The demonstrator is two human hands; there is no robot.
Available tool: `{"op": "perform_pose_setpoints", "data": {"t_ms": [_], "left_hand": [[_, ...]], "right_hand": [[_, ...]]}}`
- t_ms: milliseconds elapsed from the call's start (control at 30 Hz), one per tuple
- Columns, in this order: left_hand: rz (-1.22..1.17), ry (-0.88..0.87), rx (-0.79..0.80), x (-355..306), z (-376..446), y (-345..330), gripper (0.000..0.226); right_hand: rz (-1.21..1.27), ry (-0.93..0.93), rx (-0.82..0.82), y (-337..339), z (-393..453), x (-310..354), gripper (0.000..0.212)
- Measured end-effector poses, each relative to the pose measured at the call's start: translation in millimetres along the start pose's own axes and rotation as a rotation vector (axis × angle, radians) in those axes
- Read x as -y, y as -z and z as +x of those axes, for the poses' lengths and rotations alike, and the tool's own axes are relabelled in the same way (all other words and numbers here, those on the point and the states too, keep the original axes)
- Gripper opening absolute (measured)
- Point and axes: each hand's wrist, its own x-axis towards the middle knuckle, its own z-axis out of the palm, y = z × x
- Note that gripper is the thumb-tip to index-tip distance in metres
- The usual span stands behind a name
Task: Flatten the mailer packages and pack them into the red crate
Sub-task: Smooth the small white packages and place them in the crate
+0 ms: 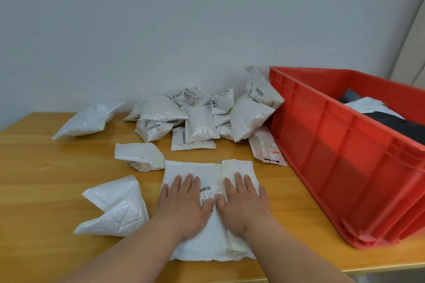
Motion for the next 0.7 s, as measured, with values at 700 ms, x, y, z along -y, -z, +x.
{"op": "perform_pose_setpoints", "data": {"t_ms": [700], "left_hand": [[0.055, 0.006, -0.406, 93.0, -58.8, -4.0, 0.045]], "right_hand": [[0.007, 0.225, -0.042, 11.3, -8.7, 88.8, 0.053]]}}
